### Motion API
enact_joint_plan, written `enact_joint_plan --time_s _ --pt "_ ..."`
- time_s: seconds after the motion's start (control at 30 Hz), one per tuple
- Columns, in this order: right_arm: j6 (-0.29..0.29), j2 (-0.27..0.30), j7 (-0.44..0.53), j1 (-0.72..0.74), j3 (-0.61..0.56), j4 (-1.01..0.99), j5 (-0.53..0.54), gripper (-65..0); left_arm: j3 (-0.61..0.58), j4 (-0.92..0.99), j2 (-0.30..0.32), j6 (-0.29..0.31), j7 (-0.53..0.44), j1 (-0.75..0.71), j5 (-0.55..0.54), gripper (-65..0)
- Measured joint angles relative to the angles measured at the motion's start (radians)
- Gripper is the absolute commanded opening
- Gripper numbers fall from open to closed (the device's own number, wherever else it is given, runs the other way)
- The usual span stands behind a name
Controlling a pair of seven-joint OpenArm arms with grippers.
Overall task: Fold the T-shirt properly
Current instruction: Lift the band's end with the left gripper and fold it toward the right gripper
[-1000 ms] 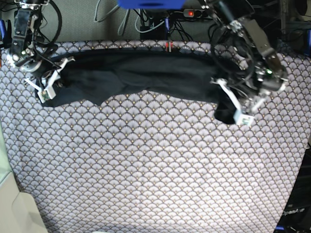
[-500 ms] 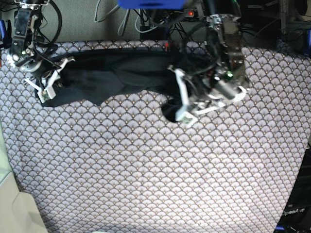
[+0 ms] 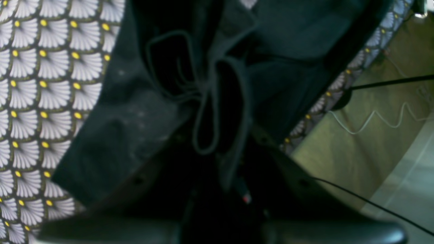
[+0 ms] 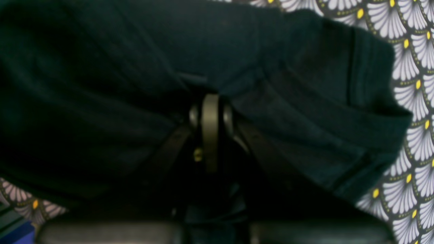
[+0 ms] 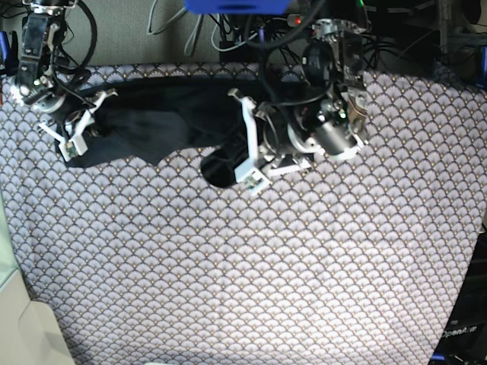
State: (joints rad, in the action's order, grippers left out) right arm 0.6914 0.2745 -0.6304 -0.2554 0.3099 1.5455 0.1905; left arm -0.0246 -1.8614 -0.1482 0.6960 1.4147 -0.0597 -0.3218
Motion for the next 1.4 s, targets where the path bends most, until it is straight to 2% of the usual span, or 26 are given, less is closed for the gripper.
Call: enact_joint_plan --time_s 0.2,0.4,0.6,0.8,1.07,1.4 --pt "0.0 0.0 0.0 0.0 0.0 0.0 0.0 -65.0 -0.094 0.001 0.002 0.0 0.001 0.034 0.0 -65.0" --pt "0.0 0.0 -0.001 0.0 0.0 0.0 0.0 -65.0 -0.229 0.003 0.031 0.0 -0.01 0.075 -0.005 -65.0" --pt "0.0 0.0 -0.001 0.0 0.0 0.0 0.002 -65.0 -0.25 0.05 0.058 0.0 -0.005 0.074 0.002 -65.0" --pt "0.0 0.0 0.0 0.0 0.0 0.0 0.0 -65.0 -0.312 0.061 0.121 0.0 -0.005 0.07 -0.008 -65.0" --pt "0.0 0.0 0.0 0.0 0.0 0.0 0.0 -65.0 -0.323 0.062 0.12 0.0 -0.004 0.07 -0.009 -64.8" --pt "0.0 0.0 0.0 0.0 0.0 0.0 0.0 -65.0 -0.316 0.061 0.098 0.0 -0.004 0.072 -0.013 -37.2"
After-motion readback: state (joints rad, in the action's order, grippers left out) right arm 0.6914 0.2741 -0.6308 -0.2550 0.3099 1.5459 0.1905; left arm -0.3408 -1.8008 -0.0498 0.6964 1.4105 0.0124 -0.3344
